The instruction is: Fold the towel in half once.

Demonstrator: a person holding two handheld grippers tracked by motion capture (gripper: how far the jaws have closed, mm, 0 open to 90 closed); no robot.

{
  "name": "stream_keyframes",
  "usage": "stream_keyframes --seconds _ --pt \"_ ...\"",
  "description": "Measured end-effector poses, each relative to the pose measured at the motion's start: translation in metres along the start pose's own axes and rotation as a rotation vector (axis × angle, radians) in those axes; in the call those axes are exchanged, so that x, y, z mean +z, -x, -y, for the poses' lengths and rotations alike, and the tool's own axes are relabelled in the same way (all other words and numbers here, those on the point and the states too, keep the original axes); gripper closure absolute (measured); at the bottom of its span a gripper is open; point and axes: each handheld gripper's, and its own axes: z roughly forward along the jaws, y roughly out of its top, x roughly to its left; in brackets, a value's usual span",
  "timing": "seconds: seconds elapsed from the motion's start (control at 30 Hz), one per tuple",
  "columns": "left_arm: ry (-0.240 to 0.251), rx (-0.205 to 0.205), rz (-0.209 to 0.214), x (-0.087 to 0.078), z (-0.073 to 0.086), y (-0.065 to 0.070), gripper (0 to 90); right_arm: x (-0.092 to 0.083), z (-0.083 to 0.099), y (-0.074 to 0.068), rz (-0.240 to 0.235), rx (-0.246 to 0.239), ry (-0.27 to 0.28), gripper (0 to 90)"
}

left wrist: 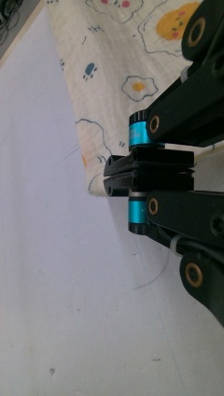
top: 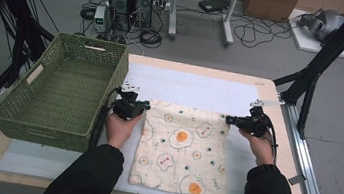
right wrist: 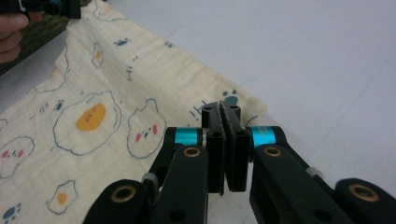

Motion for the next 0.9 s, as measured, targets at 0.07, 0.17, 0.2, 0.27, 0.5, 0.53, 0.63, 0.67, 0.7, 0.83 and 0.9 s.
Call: stream_keyframes --seconds 0.07,0.17,0.2,0.27,0.5,0.53,0.63,0.67,0.7,0.83,0.9 --pt "0.004 0.008 0.007 -0.002 0.000 0.002 88.2 -0.002 0.004 -0.001 -0.008 -0.001 0.003 89.1" --pt "0.010 0.026 0.021 -0.007 0.000 0.006 88.2 -0.007 0.006 -0.005 -0.024 -0.011 -0.001 89.0" --pt "0.003 0.033 0.026 -0.008 0.001 0.007 88.2 -0.010 0.006 -0.007 -0.028 -0.015 0.000 89.0" --pt "0.002 0.055 0.033 -0.013 0.001 0.012 88.1 -0.015 0.006 -0.012 -0.043 -0.017 0.017 89.0" --pt "0.019 0.089 0.067 -0.033 0.017 0.025 88.1 -0.029 0.019 -0.031 -0.072 -0.062 0.029 89.0" --pt "0.015 0.097 0.069 -0.035 0.020 0.026 88.2 -0.031 0.023 -0.033 -0.080 -0.063 0.029 89.0" --pt "-0.001 0.112 0.081 -0.044 0.030 0.029 88.2 -0.038 0.035 -0.039 -0.093 -0.070 0.031 89.0" --pt "0.000 0.117 0.084 -0.047 0.034 0.030 88.1 -0.039 0.039 -0.042 -0.098 -0.074 0.033 89.1" --pt "-0.006 0.117 0.088 -0.050 0.038 0.031 88.1 -0.040 0.044 -0.045 -0.104 -0.081 0.026 89.0" --pt "-0.031 0.121 0.112 -0.061 0.053 0.036 88.1 -0.044 0.059 -0.056 -0.131 -0.095 0.007 89.0" --pt "-0.051 0.138 0.116 -0.065 0.061 0.038 88.1 -0.044 0.068 -0.063 -0.146 -0.097 -0.002 89.1"
